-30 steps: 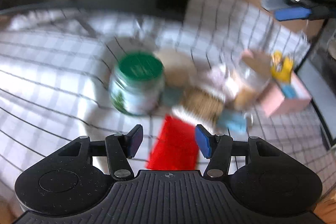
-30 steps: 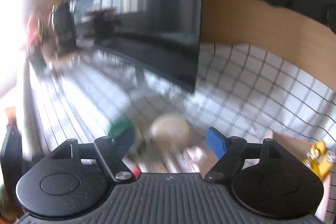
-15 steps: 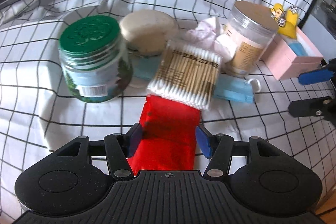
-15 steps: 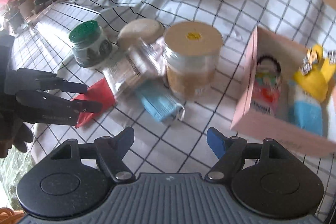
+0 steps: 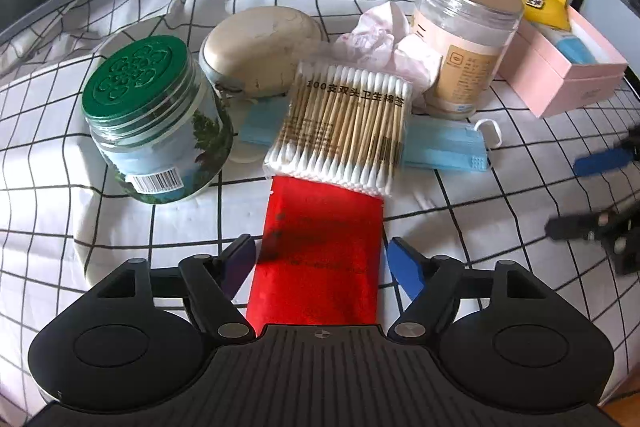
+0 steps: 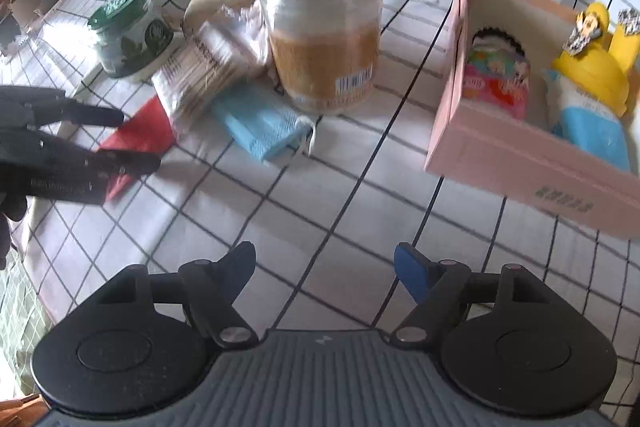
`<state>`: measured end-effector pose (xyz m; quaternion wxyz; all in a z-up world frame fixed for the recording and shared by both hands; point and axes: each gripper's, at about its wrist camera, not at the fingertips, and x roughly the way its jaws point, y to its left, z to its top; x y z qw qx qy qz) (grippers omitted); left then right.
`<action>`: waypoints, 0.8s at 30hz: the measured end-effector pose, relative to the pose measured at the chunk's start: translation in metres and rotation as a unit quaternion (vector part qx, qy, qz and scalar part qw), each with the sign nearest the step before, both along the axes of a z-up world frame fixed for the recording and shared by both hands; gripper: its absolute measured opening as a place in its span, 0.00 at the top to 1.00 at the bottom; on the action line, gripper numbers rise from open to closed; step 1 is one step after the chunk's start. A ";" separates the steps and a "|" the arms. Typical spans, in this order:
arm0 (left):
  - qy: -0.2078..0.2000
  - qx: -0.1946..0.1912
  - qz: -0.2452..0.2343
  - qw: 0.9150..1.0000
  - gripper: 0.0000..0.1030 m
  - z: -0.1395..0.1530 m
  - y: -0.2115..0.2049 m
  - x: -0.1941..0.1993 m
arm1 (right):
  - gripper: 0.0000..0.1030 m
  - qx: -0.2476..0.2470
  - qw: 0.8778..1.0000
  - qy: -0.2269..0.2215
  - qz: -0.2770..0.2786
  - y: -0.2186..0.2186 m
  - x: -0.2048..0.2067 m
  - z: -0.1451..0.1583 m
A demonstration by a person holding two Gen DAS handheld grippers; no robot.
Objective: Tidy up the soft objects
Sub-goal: 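Grasp the red packet with the left gripper, then grasp the bag of cotton swabs with the right gripper while the left lifts the red packet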
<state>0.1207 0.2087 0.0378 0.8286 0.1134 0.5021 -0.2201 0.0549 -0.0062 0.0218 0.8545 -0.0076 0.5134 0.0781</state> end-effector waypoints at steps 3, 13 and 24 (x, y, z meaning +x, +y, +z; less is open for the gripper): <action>-0.002 -0.001 0.012 1.000 0.22 0.000 -0.002 0.000 | 0.16 -0.007 1.000 -0.008 0.009 0.002 -0.005 -0.003; -0.041 -0.008 0.055 0.998 0.47 0.003 0.006 -0.012 | 0.13 -0.029 0.999 -0.027 0.024 0.011 -0.013 -0.008; -0.053 -0.073 0.099 0.991 0.53 0.021 0.056 -0.035 | 0.13 0.057 0.996 -0.062 -0.021 0.049 0.023 0.044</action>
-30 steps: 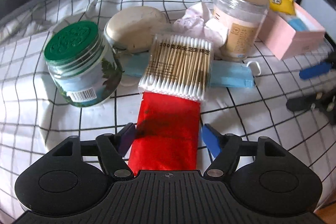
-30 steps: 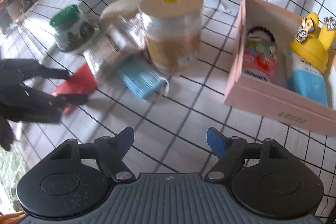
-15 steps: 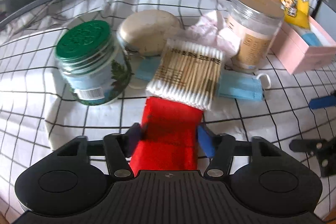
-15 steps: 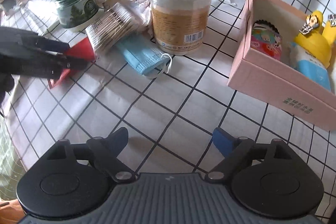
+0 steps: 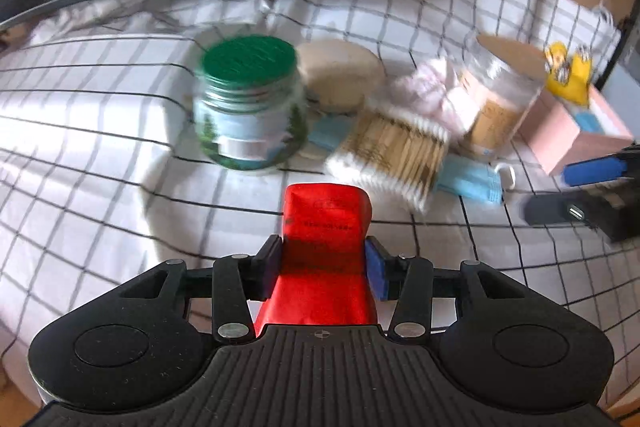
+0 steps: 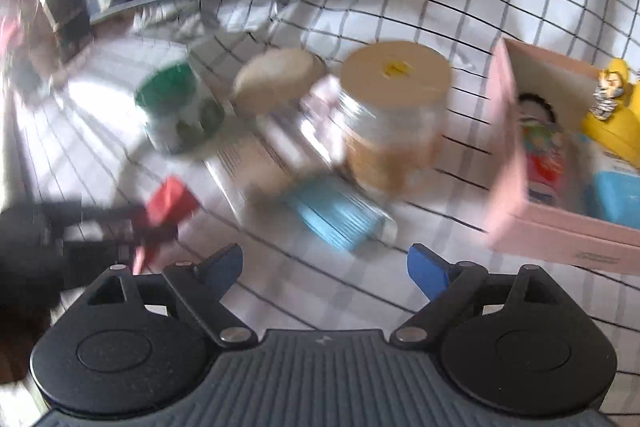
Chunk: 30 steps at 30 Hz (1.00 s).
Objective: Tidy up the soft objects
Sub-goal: 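Grasp the bag of cotton swabs with the right gripper while the left lifts the red packet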
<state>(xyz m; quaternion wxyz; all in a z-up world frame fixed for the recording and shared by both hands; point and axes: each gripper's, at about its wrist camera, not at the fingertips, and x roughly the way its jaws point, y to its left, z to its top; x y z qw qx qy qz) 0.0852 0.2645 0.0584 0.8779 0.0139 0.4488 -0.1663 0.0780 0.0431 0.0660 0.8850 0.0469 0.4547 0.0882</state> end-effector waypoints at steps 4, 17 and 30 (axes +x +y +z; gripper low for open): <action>-0.025 -0.010 0.017 0.999 0.53 0.016 0.029 -0.004 | 0.13 0.042 0.996 0.025 -0.080 0.028 0.031 -0.003; -0.023 -0.038 0.051 0.998 0.53 0.008 0.084 -0.018 | 0.15 -0.044 0.986 0.000 -0.164 0.102 0.074 -0.042; -0.071 -0.059 0.035 0.995 0.53 0.052 0.069 -0.010 | 0.33 -0.013 0.999 -0.042 -0.013 0.086 0.045 0.031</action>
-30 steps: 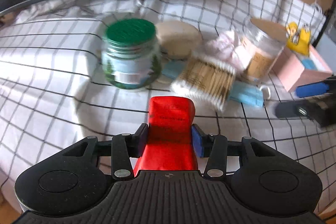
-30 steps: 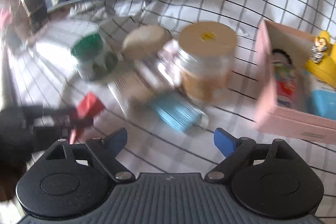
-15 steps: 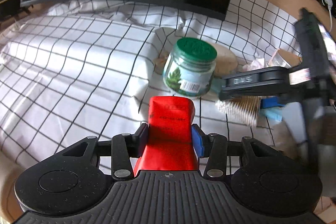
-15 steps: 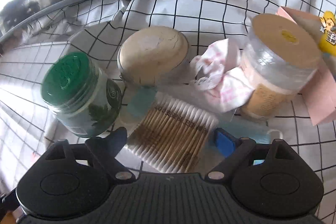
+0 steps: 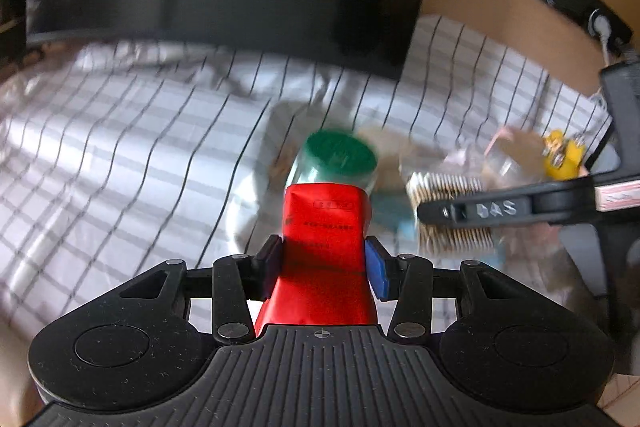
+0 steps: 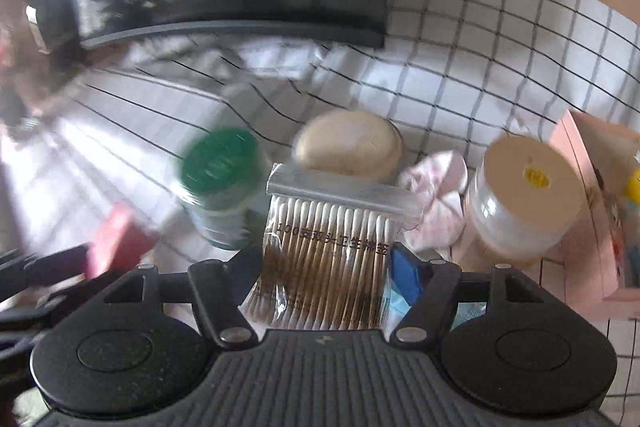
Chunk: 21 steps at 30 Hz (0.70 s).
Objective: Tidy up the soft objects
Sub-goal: 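Grasp the bag of cotton swabs with the right gripper while the left lifts the red packet, then carry the red packet with the left and the swab bag with the right toward the pink box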
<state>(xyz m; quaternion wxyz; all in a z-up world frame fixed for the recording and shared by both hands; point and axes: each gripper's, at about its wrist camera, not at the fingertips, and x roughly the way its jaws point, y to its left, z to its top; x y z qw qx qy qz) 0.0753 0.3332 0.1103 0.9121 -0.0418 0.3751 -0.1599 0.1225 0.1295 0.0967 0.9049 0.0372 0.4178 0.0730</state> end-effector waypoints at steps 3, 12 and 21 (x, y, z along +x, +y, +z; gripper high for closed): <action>-0.032 -0.006 -0.001 0.999 0.52 0.023 -0.014 0.004 | 0.33 0.026 0.999 -0.024 0.027 -0.015 -0.008 0.038; -0.103 -0.026 -0.015 0.994 0.52 0.090 -0.080 0.035 | 0.33 0.035 0.988 -0.151 0.022 -0.101 -0.033 0.148; -0.103 -0.031 -0.065 0.992 0.52 0.107 -0.196 0.051 | 0.33 0.023 0.979 -0.190 -0.074 -0.219 -0.062 0.167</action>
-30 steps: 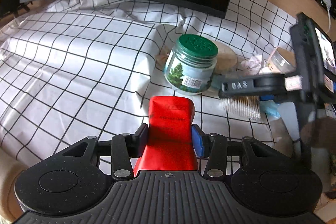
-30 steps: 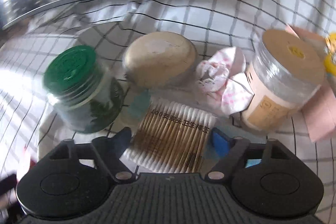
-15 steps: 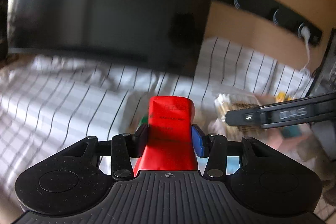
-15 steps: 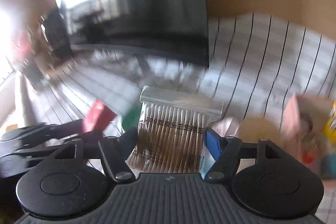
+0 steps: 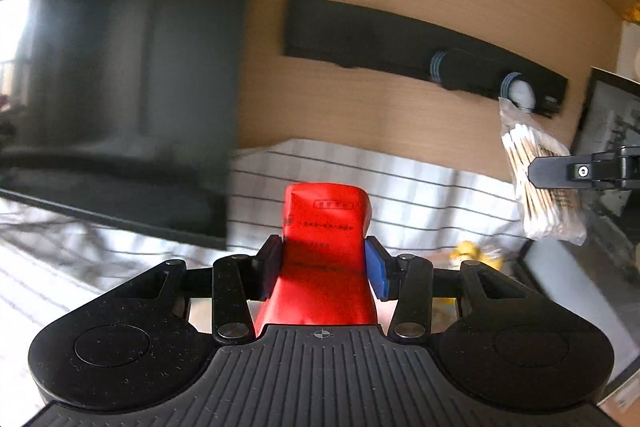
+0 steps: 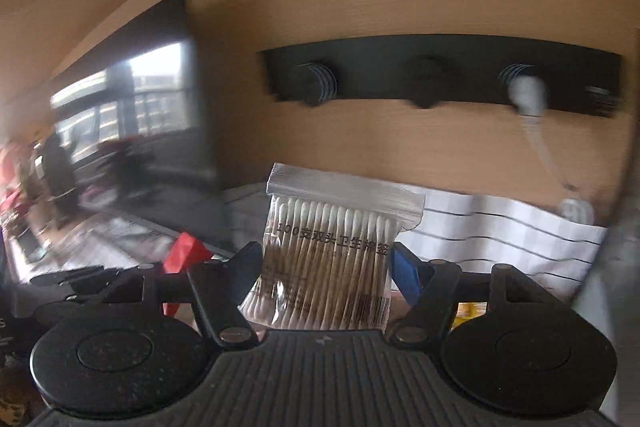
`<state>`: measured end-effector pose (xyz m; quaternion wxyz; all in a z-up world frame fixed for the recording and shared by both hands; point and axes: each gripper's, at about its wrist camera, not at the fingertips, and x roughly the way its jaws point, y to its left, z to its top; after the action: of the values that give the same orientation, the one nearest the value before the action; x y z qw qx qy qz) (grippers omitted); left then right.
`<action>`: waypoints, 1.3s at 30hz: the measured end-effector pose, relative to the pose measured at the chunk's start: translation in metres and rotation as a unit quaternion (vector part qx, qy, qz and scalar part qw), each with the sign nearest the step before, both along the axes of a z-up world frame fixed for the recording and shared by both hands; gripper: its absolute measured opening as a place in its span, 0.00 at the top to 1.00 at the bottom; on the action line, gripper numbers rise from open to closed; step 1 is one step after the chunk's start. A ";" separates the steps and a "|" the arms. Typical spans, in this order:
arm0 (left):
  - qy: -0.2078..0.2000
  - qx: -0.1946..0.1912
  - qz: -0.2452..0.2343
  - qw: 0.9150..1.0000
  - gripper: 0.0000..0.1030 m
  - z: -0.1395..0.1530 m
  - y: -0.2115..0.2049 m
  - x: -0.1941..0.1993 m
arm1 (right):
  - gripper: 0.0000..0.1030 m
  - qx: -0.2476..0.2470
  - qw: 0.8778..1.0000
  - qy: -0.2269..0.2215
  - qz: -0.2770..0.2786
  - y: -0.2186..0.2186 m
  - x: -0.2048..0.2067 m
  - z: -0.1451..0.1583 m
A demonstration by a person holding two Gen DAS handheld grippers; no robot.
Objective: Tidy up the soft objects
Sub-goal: 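Carry the red packet with the left and the swab bag with the right toward the pink box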
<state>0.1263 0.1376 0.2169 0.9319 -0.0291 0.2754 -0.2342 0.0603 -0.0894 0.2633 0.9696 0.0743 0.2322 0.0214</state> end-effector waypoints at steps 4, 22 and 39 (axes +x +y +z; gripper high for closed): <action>0.027 -0.017 -0.025 0.999 0.52 -0.008 -0.047 0.001 | 0.33 0.015 0.999 -0.007 -0.044 -0.041 -0.009 -0.012; 0.234 -0.066 -0.115 0.963 0.42 -0.125 -0.201 0.038 | 0.32 0.081 0.990 0.017 -0.113 -0.126 0.000 -0.080; 0.138 -0.038 -0.102 0.984 0.42 -0.080 -0.160 0.012 | 0.32 0.086 0.989 0.063 -0.099 -0.103 0.050 -0.096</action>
<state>0.1384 -0.0224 0.1369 0.8543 -0.0687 0.3938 -0.3324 0.1100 -0.1922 0.1671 0.9402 0.1815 0.2821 -0.0597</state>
